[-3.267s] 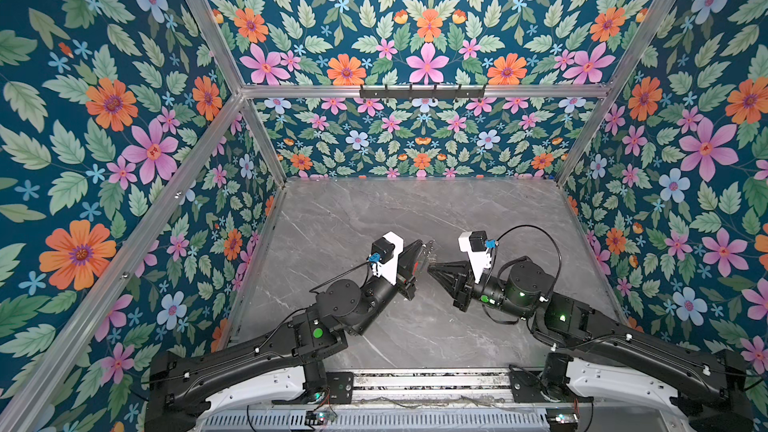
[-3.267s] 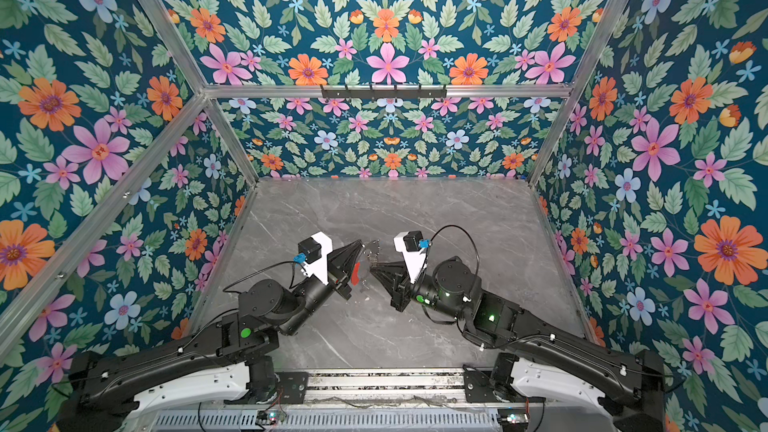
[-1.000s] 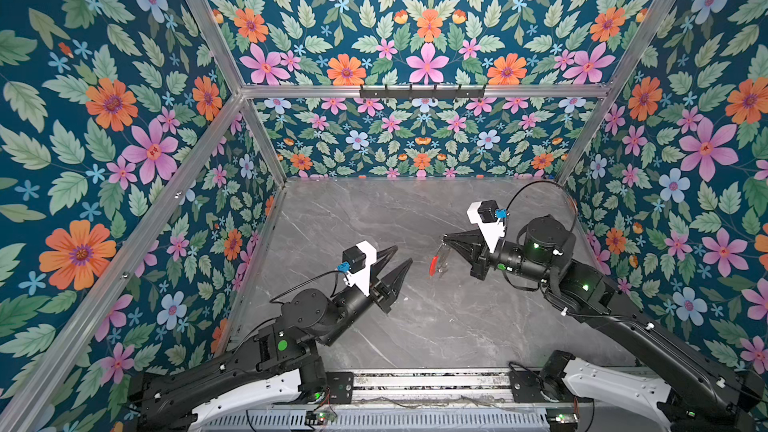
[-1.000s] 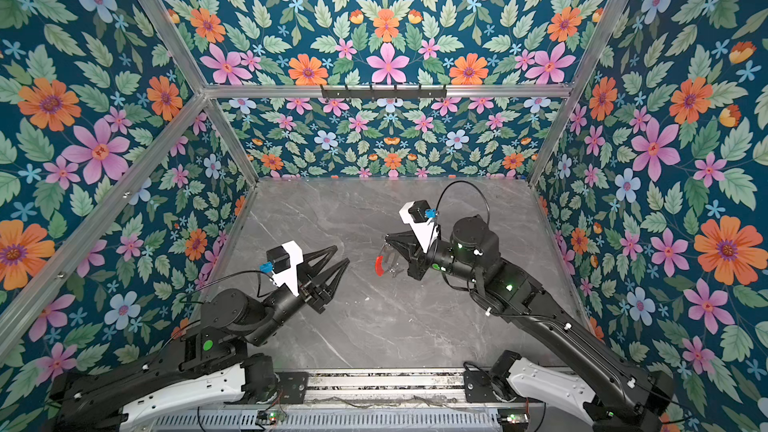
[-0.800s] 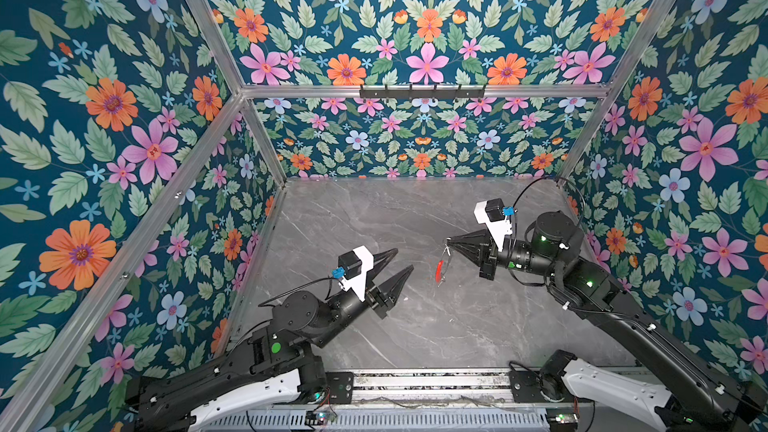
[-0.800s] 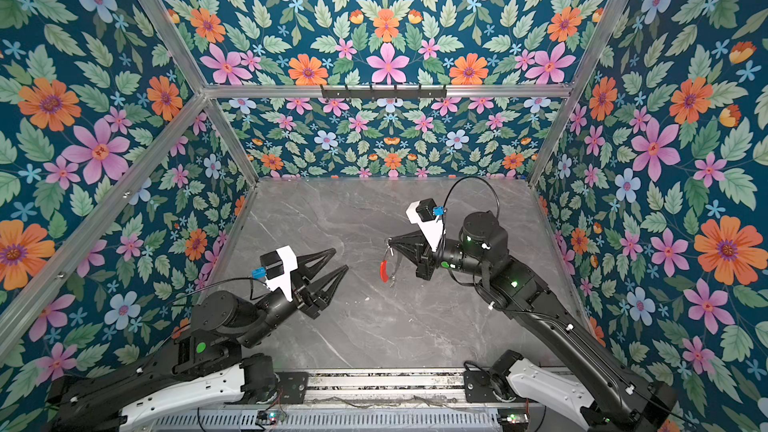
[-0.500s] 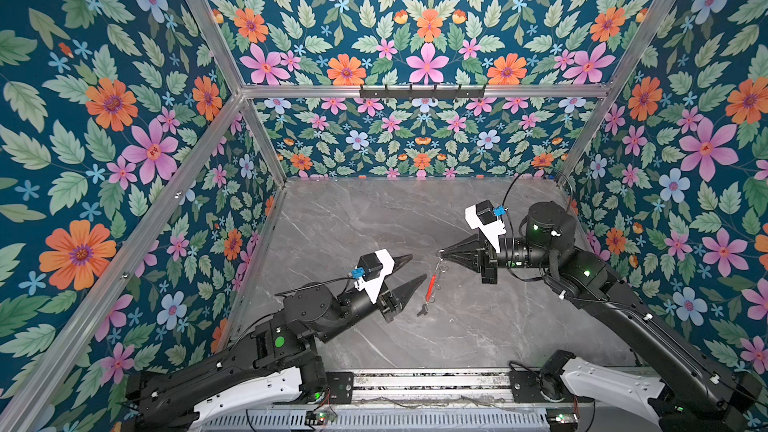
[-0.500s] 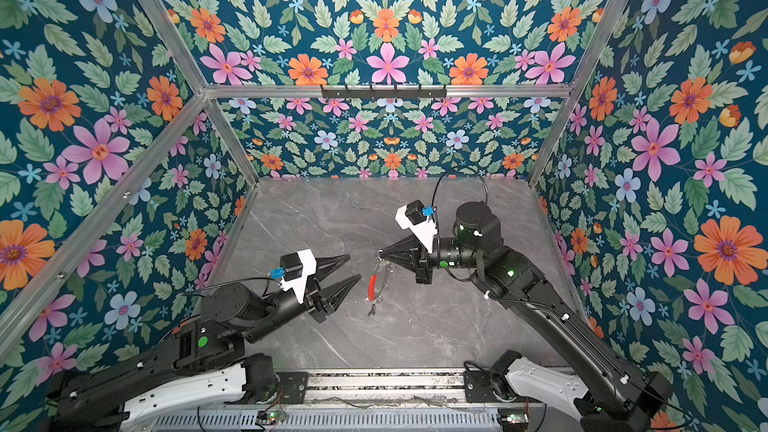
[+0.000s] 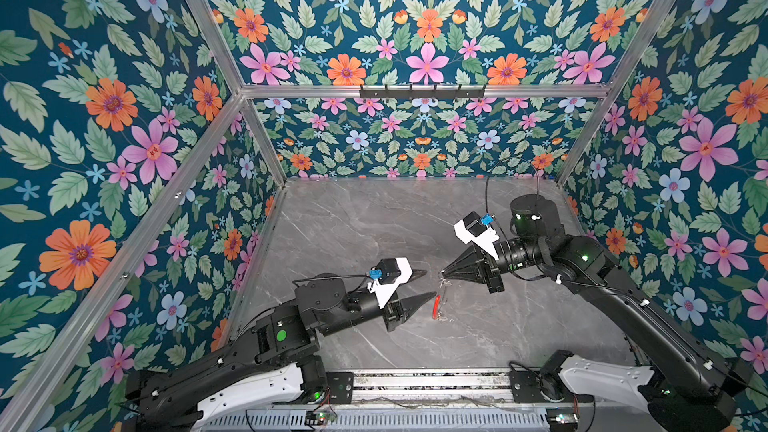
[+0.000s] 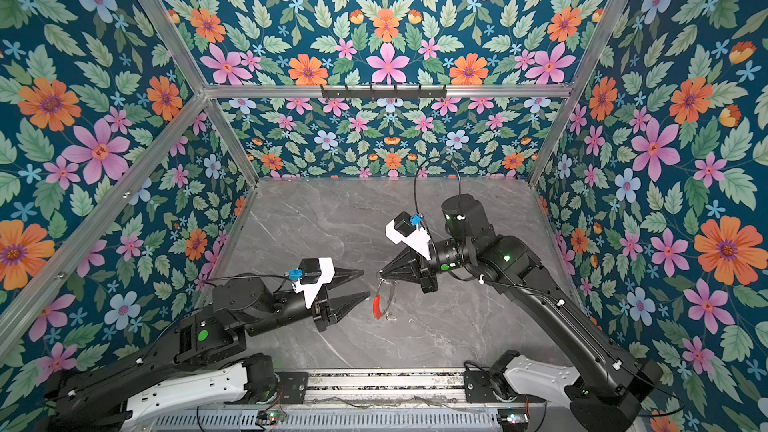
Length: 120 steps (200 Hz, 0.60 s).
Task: Remove the keys from the keyring
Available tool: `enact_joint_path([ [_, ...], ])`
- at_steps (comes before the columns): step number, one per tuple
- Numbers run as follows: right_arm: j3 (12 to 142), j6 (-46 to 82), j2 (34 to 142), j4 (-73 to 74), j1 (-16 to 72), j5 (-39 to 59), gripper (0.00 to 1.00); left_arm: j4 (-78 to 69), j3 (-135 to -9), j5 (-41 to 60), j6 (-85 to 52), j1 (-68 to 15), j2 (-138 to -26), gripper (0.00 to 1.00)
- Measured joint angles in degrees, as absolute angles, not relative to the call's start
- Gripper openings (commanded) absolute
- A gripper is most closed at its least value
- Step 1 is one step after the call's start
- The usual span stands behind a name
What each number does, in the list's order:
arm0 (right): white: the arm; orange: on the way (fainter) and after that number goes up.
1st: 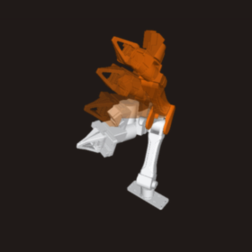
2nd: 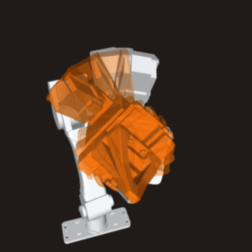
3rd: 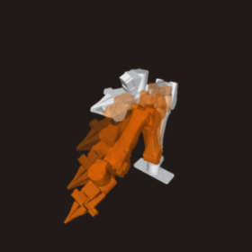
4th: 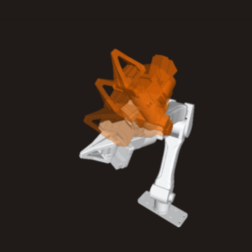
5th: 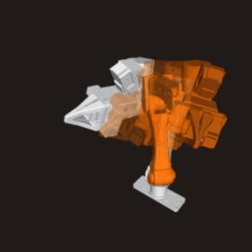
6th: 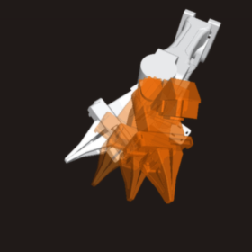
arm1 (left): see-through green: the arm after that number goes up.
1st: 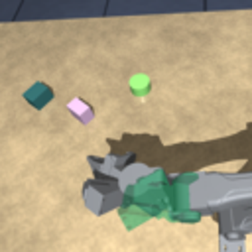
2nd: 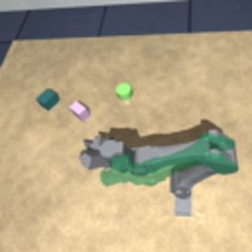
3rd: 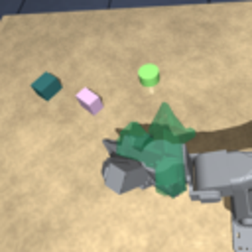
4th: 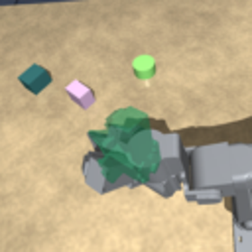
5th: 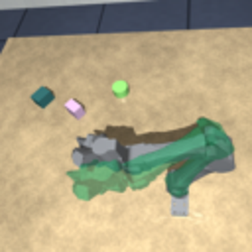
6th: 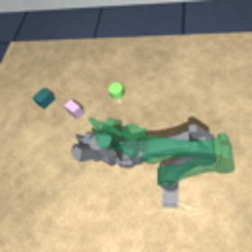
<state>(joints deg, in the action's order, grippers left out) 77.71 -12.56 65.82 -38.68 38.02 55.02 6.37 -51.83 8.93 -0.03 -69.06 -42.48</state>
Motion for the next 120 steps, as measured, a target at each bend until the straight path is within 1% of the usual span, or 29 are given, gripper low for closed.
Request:
enact_joint_path([
  [13, 78.1, -13.9, 66.1, -40.7, 38.0, 55.0, 0.0, 6.5, -52.2, 12.0, -0.1, -67.6, -43.8, 0.44],
  [27, 78.2, -15.2, 66.1, -42.8, 38.0, 55.0, 0.0, 7.2, -52.4, 15.8, -1.3, -64.7, -44.6, 0.4],
  [34, 78.2, -15.5, 66.1, -43.6, 38.0, 55.0, 0.0, 7.2, -52.4, 18.8, -1.6, -62.0, -45.1, 0.37],
  [44, 78.2, -16.2, 66.0, -44.8, 38.0, 55.0, 0.0, 6.6, -52.1, 23.1, -3.0, -57.8, -45.6, 0.32],
  [53, 78.1, -16.7, 66.0, -45.5, 38.0, 54.9, 0.0, 5.3, -51.4, 27.1, -4.7, -53.7, -46.3, 0.3],
  [62, 77.9, -16.8, 66.0, -46.0, 38.0, 54.8, 0.0, 3.8, -50.5, 31.3, -6.4, -50.2, -47.0, 0.3],
  [73, 77.9, -16.9, 66.1, -46.7, 38.0, 54.5, 0.0, 2.3, -49.8, 35.4, -8.9, -48.2, -47.5, 0.31],
  [95, 77.8, -17.1, 66.3, -46.8, 38.0, 53.8, 0.0, -1.1, -49.7, 44.2, -10.3, -47.5, -48.7, 0.34],
  [120, 77.9, -17.0, 66.9, -46.8, 38.0, 53.1, 0.0, -3.0, -49.7, 48.9, -10.7, -47.2, -50.5, 0.33],
])
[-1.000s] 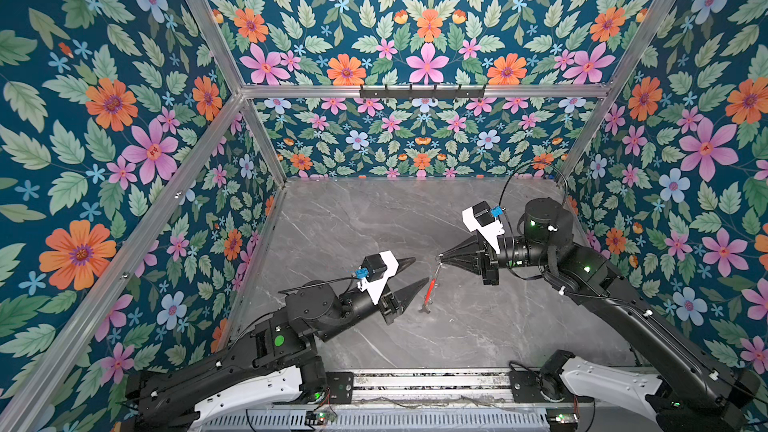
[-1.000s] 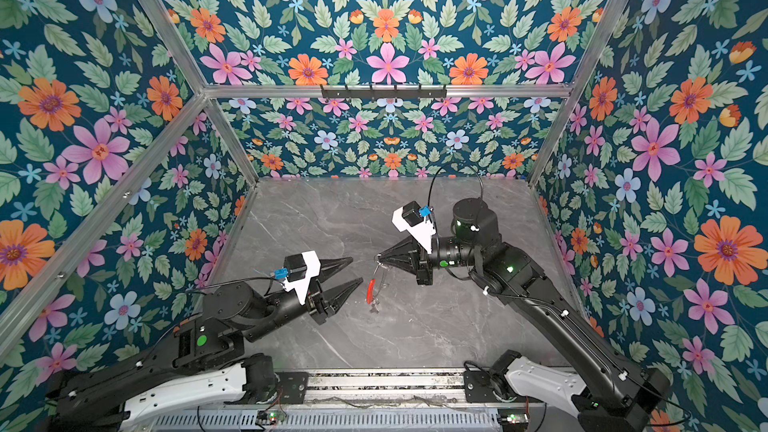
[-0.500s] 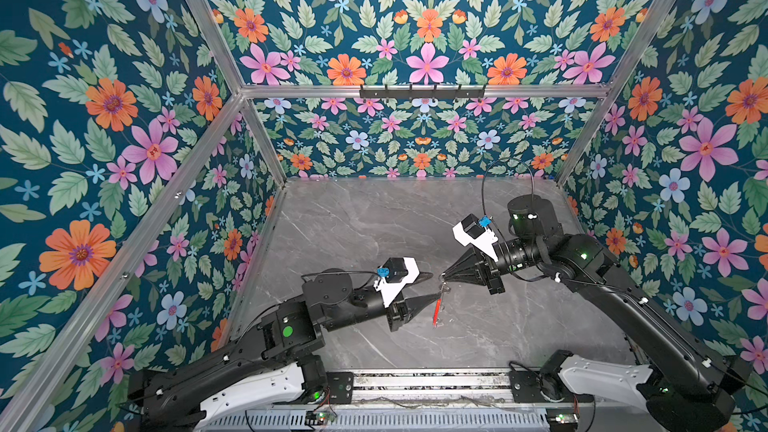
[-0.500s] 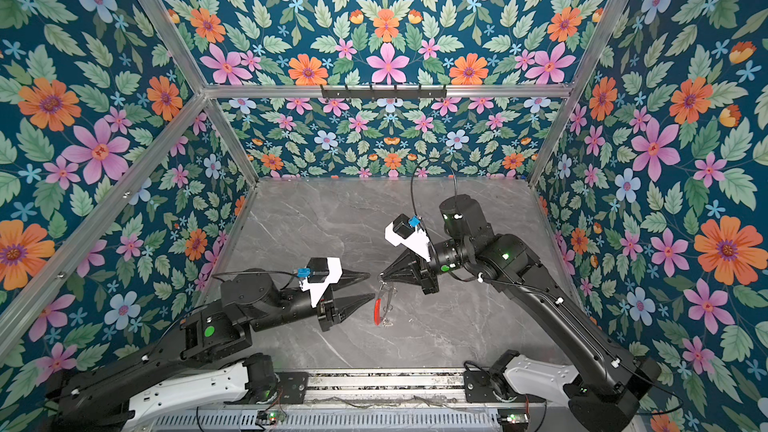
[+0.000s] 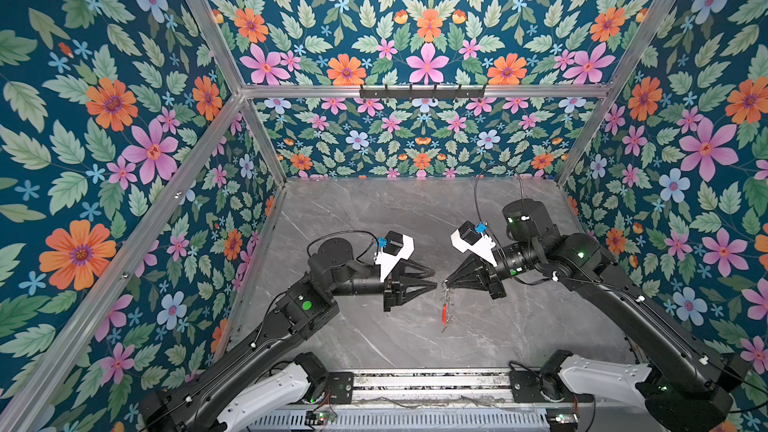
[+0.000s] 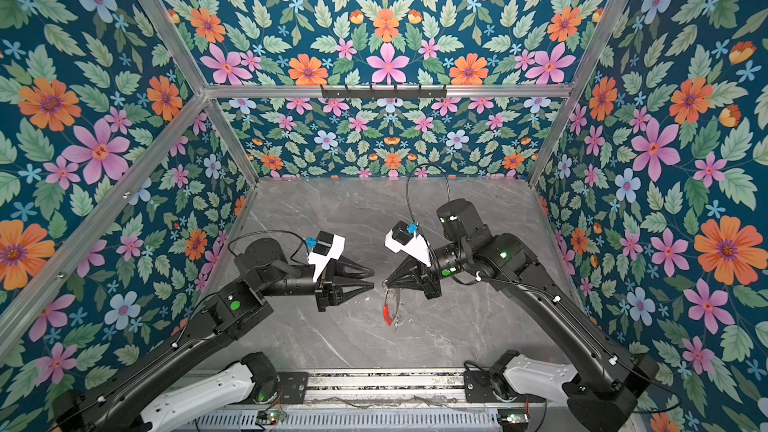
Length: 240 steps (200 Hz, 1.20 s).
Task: Remove the keys from the keyring
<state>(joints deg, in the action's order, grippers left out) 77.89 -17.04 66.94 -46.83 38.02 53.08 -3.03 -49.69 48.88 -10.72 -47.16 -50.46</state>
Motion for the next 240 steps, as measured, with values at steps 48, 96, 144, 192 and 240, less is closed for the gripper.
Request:
enact_joint_path([
  [48, 78.4, -16.4, 67.7, -46.4, 38.0, 52.3, 0.0, -2.4, -50.1, 51.4, -10.2, -47.2, -52.2, 0.33],
  [96, 78.9, -16.0, 68.2, -46.0, 38.0, 52.3, 0.0, -2.1, -50.3, 51.4, -9.4, -47.2, -53.2, 0.32],
  [144, 79.2, -15.3, 68.3, -46.3, 38.0, 52.2, 0.0, -1.9, -50.7, 51.2, -8.8, -47.2, -54.2, 0.29],
  [192, 79.0, -15.4, 67.6, -46.4, 38.7, 52.1, 0.0, 0.1, -51.3, 48.5, -7.6, -47.3, -53.8, 0.35],
  [240, 78.8, -15.3, 68.1, -45.8, 39.1, 52.4, 0.0, 0.8, -52.0, 48.1, -7.3, -47.2, -54.6, 0.28],
])
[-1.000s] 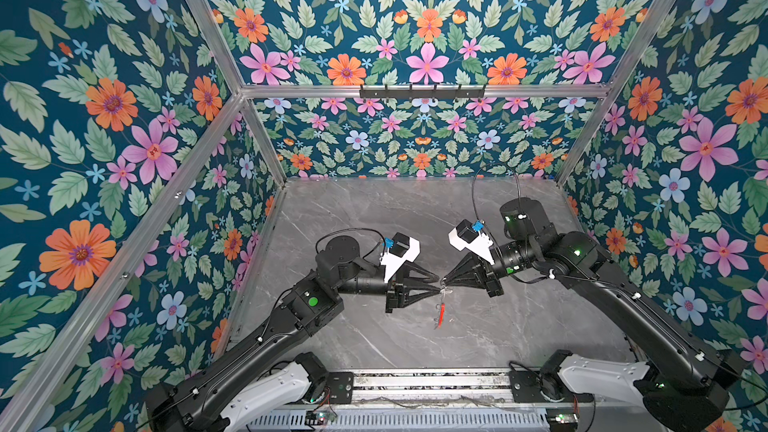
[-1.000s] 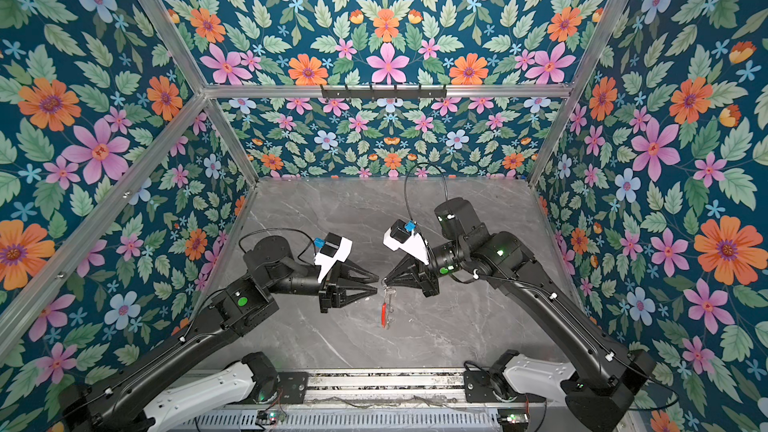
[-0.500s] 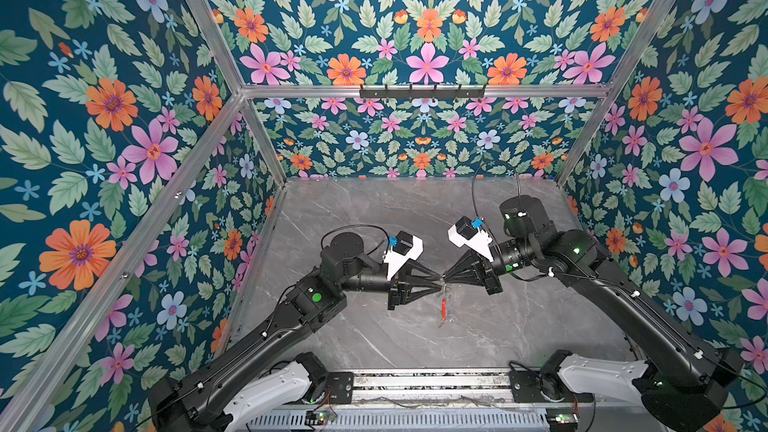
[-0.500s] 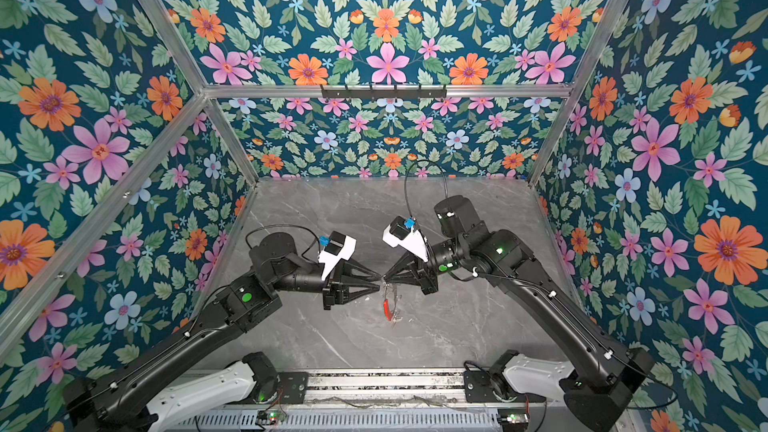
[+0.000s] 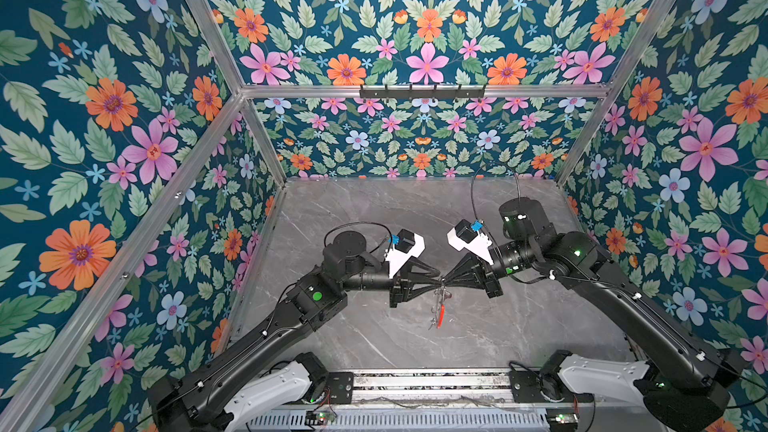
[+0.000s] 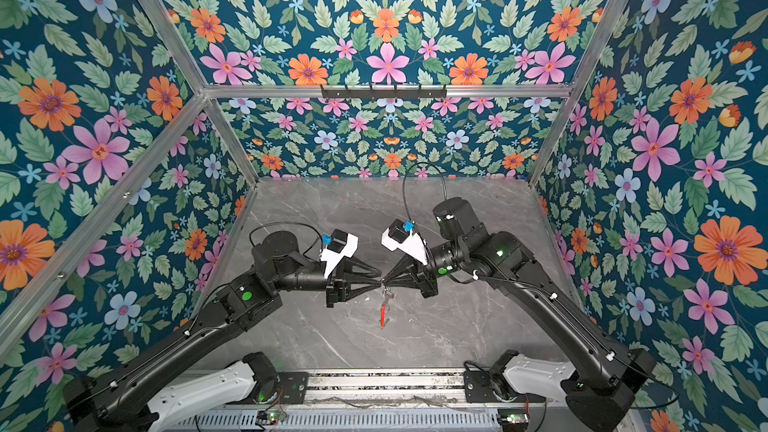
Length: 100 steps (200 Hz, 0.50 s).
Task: Remove the keys from the keyring
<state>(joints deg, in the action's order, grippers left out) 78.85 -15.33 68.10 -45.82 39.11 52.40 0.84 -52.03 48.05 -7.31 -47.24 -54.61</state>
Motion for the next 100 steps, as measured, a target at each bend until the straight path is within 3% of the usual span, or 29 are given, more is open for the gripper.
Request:
enact_joint_path([
  [23, 78.7, -15.1, 68.2, -44.2, 39.1, 52.3, 0.0, 0.8, -52.1, 48.8, -7.3, -47.2, -54.7, 0.22],
  [58, 78.3, -13.6, 67.9, -42.9, 39.0, 51.4, 0.0, 1.1, -51.9, 49.1, -7.4, -47.1, -54.7, 0.0],
  [84, 77.9, -12.6, 67.9, -41.6, 39.0, 51.2, 0.0, 0.6, -51.2, 48.2, -7.6, -47.1, -54.0, 0.0],
  [100, 76.9, -11.2, 67.5, -39.9, 39.1, 51.1, 0.29, -1.3, -49.8, 47.4, -8.8, -47.1, -53.3, 0.0],
])
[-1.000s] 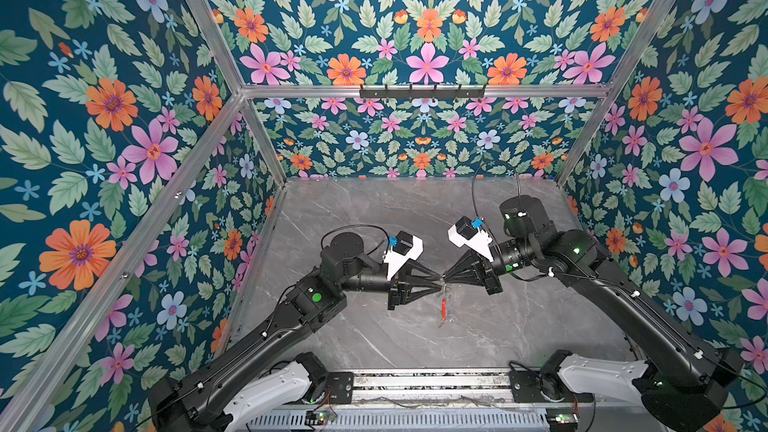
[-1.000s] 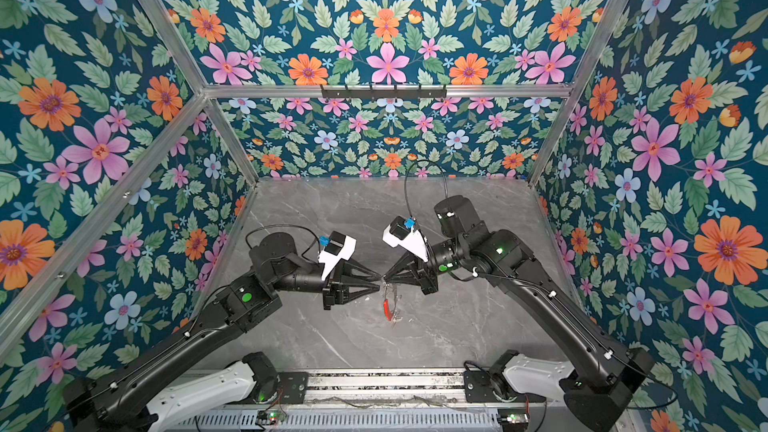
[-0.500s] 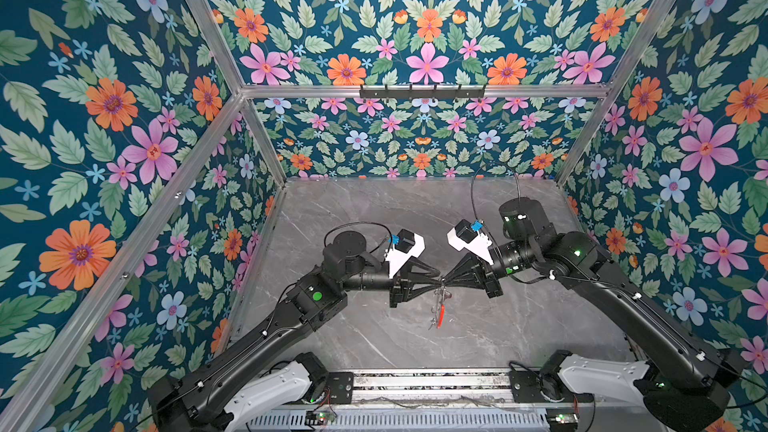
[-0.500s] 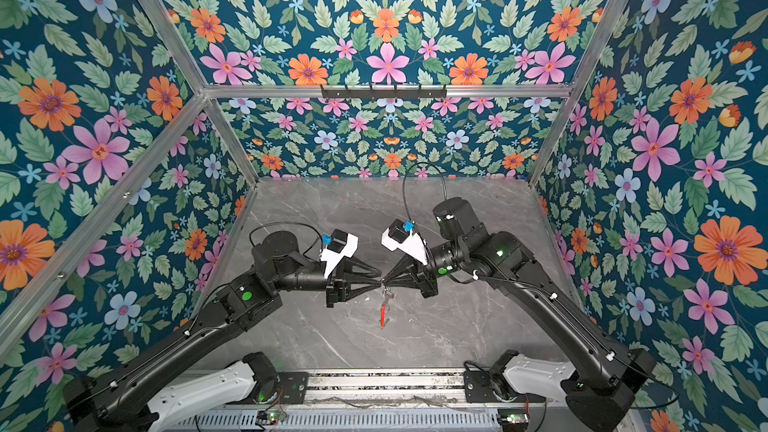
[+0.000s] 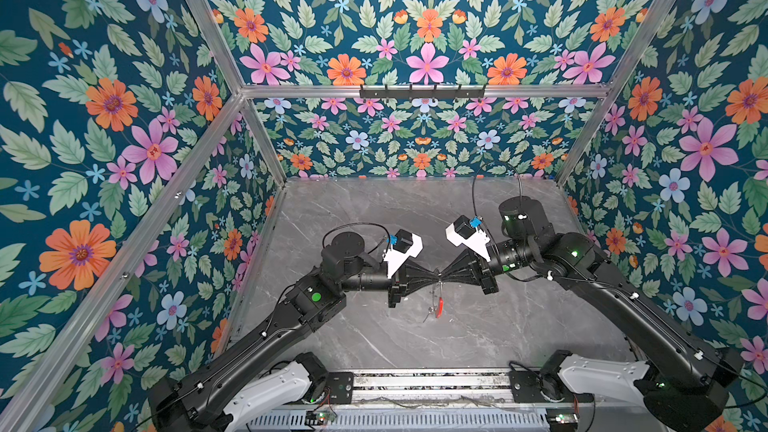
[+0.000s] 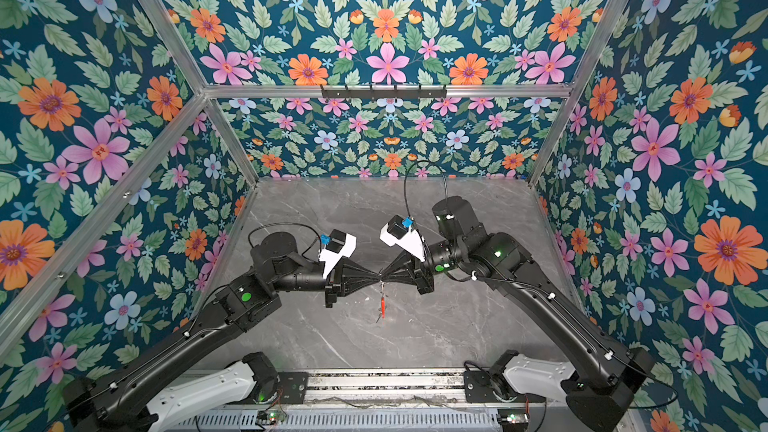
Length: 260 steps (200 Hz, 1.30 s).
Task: Remove the keys from the keyring
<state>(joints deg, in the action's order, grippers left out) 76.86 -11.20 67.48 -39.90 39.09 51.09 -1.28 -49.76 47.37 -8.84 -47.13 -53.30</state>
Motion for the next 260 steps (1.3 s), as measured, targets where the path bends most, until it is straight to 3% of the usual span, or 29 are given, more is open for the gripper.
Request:
enact_joint_path([
  [15, 74.6, -9.0, 66.1, -36.2, 39.2, 49.8, 0.43, -4.4, -47.2, 46.5, -9.7, -47.2, -52.0, 0.0],
  [41, 67.1, -2.9, 60.7, -25.1, 39.0, 46.6, 0.52, -12.3, -41.6, 42.4, -12.4, -47.3, -48.4, 0.0],
  [103, 56.1, 11.0, 54.3, 0.5, 39.0, 41.5, 0.53, -36.2, -31.2, 33.0, -16.9, -47.2, -43.8, 0.0],
  [210, 61.3, 14.8, 60.4, 7.0, 43.6, 46.3, 0.36, -52.1, -29.9, 32.8, -23.6, -47.2, -46.8, 0.0],
  [260, 62.2, 14.5, 61.8, 6.8, 44.6, 45.8, 0.09, -53.2, -29.4, 32.8, -24.0, -47.2, -46.9, 0.0],
])
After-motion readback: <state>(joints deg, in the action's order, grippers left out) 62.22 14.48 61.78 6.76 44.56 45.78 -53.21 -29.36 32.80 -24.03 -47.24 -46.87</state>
